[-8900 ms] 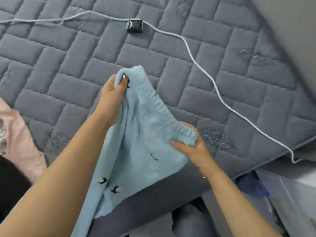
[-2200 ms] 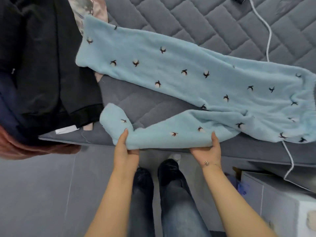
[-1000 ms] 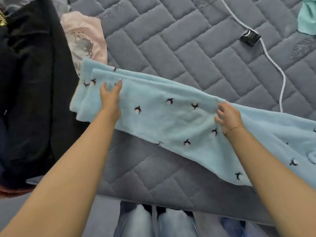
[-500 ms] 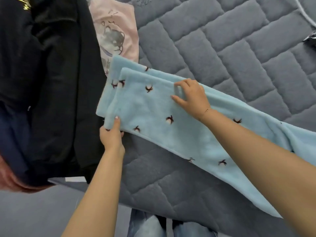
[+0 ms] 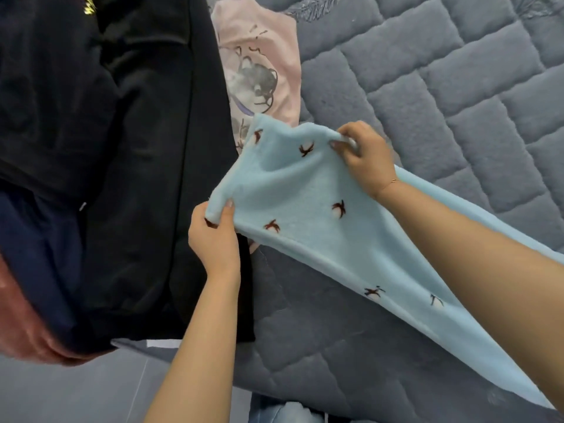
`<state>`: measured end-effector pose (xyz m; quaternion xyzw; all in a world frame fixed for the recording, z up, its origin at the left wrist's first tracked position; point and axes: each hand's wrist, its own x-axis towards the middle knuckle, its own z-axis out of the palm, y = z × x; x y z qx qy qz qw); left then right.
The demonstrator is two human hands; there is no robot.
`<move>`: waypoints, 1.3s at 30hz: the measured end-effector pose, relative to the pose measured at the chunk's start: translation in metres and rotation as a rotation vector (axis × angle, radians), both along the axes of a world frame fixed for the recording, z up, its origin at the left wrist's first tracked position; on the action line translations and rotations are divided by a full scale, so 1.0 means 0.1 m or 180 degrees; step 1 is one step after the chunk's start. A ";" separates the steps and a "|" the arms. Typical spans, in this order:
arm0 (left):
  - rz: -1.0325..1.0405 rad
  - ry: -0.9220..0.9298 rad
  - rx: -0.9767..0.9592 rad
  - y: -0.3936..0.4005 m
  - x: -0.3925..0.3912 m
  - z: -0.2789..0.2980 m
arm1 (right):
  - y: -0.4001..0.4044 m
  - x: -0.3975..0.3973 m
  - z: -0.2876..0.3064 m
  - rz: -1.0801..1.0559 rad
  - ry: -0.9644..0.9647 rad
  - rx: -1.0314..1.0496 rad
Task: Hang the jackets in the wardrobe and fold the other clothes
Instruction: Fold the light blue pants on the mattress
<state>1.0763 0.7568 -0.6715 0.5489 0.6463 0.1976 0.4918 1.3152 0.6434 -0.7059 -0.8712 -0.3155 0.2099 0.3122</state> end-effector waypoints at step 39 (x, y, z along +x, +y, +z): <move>-0.5392 0.1634 0.1607 -0.98 0.59 -0.40 | -2.81 -1.44 -0.06 -0.0510 -0.0090 -0.1122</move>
